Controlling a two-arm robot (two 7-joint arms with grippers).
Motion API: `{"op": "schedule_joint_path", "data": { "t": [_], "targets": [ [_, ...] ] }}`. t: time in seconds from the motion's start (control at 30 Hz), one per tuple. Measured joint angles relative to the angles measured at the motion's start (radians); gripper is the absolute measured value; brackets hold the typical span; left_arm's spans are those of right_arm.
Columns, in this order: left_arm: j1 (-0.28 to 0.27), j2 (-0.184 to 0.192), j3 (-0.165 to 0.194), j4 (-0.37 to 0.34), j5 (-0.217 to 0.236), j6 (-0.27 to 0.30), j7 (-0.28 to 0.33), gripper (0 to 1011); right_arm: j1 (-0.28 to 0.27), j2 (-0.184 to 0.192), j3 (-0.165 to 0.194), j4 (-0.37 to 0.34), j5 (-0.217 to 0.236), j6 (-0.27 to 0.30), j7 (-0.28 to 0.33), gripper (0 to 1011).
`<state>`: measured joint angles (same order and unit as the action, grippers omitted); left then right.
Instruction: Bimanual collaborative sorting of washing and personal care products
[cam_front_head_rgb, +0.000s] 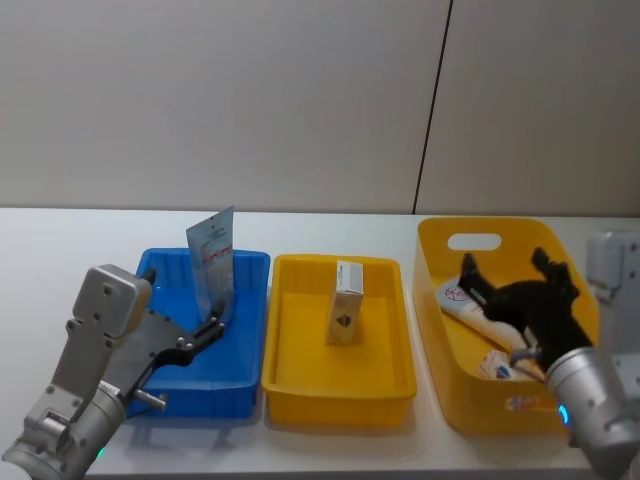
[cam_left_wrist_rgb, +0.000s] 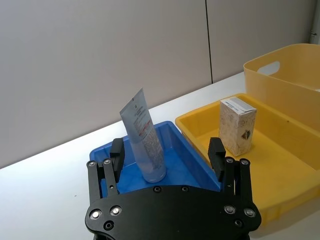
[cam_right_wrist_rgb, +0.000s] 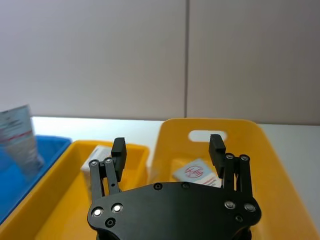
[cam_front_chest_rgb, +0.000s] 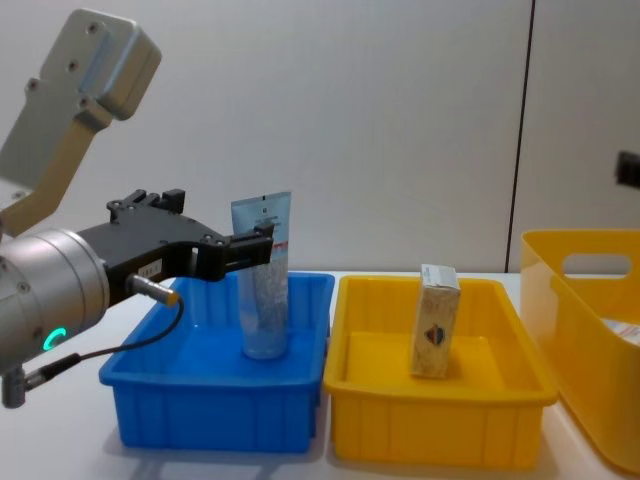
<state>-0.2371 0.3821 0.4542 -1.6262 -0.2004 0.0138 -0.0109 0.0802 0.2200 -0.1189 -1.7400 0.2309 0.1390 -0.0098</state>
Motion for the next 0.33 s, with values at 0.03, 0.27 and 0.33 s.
{"op": "schedule_joint_path", "data": {
  "t": [0.03,0.27,0.33],
  "targets": [
    [0.0,0.0,0.0,0.0,0.0,0.0,0.0,1001,-0.006,0.007,-0.006,-0.002,0.003,-0.007,0.005,1003],
    [0.0,0.0,0.0,0.0,0.0,0.0,0.0,1001,-0.056,0.069,-0.063,-0.016,0.033,-0.063,0.046,1003],
    [0.0,0.0,0.0,0.0,0.0,0.0,0.0,1001,-0.07,0.087,-0.08,-0.02,0.042,-0.078,0.057,1003]
  ]
}}
